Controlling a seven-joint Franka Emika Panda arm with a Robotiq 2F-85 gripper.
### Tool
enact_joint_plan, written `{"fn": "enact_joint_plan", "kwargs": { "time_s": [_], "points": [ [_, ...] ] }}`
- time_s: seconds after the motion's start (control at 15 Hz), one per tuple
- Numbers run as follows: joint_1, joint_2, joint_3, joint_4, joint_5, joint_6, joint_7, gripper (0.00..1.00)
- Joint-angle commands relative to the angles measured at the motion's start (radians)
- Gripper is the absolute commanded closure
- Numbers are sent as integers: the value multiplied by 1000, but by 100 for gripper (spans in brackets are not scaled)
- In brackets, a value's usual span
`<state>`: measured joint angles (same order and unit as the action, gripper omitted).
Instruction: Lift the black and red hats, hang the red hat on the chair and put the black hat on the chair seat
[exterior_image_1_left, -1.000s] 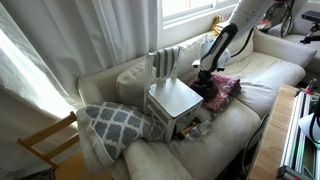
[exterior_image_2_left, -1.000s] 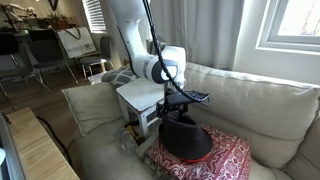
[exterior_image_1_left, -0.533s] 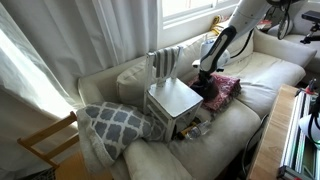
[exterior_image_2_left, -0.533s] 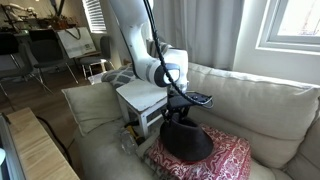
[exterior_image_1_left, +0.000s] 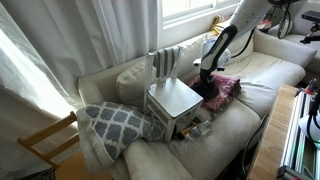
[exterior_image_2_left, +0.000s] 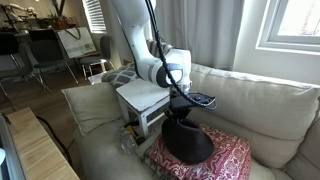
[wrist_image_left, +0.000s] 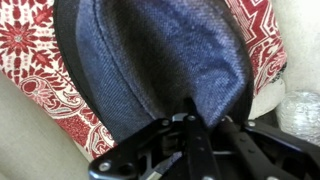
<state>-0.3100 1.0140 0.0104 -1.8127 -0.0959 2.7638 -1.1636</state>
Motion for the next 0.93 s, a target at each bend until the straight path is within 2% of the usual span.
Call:
{"fn": "enact_joint_plan", "kwargs": {
  "time_s": [0.0, 0.53, 0.87],
  "points": [
    [-63, -9, 26, 2, -12, -5, -7, 98],
    [-278, -103, 177, -28, 66, -15, -100, 98],
    [-476, -142, 340, -35, 196, -50, -253, 98]
  ]
}}
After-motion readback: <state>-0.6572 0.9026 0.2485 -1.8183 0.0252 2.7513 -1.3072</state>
